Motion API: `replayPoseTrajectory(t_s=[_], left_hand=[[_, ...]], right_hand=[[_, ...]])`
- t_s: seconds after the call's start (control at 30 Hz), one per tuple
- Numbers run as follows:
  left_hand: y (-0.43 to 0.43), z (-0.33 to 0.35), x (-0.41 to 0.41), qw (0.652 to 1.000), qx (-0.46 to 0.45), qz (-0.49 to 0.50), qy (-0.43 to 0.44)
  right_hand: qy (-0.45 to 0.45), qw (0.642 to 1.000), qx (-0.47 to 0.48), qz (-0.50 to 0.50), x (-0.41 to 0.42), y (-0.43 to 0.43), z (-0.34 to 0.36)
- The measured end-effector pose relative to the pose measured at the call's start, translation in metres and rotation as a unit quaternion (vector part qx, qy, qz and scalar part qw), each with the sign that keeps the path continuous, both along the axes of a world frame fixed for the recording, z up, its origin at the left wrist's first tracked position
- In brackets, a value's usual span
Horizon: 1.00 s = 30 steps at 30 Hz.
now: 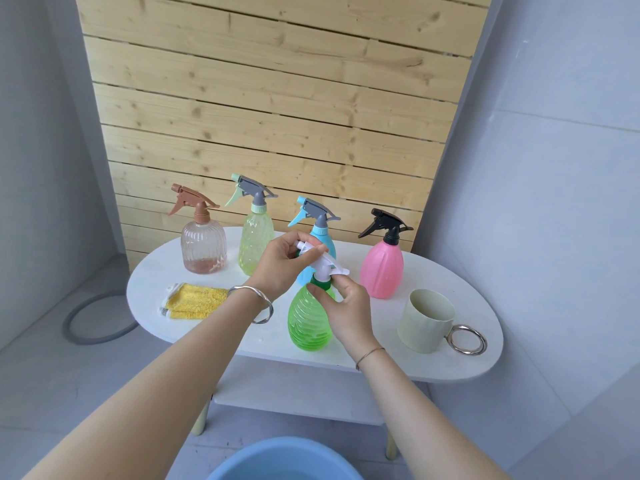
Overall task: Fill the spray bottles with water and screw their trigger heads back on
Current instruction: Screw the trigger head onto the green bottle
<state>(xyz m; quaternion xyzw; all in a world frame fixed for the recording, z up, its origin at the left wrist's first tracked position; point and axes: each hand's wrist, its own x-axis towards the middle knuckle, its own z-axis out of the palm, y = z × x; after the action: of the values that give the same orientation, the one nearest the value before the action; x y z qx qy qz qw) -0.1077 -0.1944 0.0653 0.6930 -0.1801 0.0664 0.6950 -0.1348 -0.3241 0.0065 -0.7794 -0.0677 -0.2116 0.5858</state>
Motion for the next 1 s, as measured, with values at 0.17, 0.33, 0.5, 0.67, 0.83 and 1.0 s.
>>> replayPoseTrajectory(t_s=[0.17, 0.33, 0.5, 0.67, 0.83, 1.0], left_hand=[[0.001, 0.0, 0.001, 1.0, 0.002, 0.001, -0.001], [0.002, 0.003, 0.002, 1.0, 0.002, -0.005, 0.016], [0.003, 0.015, 0.001, 0.992, -0.058, 0.065, 0.09], [-0.014, 0.025, 0.009, 0.991, -0.032, 0.064, 0.113], [-0.068, 0.021, 0.021, 0.991, 0.015, 0.024, 0.135], [-0.117, -0.003, 0.025, 0.983, 0.054, 0.0, 0.177]], right_hand=[[-0.019, 0.998, -0.002, -0.055, -0.003, 0.009, 0.0], [0.037, 0.997, -0.017, -0.058, 0.002, 0.004, 0.009], [0.084, 0.994, -0.046, -0.056, 0.006, -0.026, 0.03], [0.056, 0.997, 0.031, -0.037, 0.011, -0.074, 0.094], [0.006, 0.998, 0.035, -0.047, 0.032, -0.128, 0.152], [-0.014, 0.996, 0.026, -0.082, 0.054, -0.185, 0.167]])
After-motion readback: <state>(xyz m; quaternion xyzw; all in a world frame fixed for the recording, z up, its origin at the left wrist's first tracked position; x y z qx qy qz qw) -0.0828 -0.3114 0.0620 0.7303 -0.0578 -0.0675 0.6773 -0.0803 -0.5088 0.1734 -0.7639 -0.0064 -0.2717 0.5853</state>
